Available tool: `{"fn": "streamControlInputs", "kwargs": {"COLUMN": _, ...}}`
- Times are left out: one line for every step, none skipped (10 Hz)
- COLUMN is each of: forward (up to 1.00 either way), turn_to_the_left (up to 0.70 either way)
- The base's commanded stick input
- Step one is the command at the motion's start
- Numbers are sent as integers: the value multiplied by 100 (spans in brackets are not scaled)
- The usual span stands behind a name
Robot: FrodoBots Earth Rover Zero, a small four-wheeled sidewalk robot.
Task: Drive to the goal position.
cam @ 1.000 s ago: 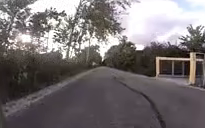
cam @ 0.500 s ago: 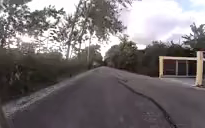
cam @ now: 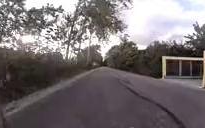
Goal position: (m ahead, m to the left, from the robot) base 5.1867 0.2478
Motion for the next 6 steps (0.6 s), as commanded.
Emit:
{"fn": "streamControlInputs", "kwargs": {"forward": 70, "turn_to_the_left": 0}}
{"fn": "streamControlInputs", "kwargs": {"forward": 70, "turn_to_the_left": 0}}
{"fn": "streamControlInputs", "kwargs": {"forward": 70, "turn_to_the_left": 0}}
{"fn": "streamControlInputs", "kwargs": {"forward": 70, "turn_to_the_left": 0}}
{"fn": "streamControlInputs", "kwargs": {"forward": 70, "turn_to_the_left": 0}}
{"fn": "streamControlInputs", "kwargs": {"forward": 70, "turn_to_the_left": 0}}
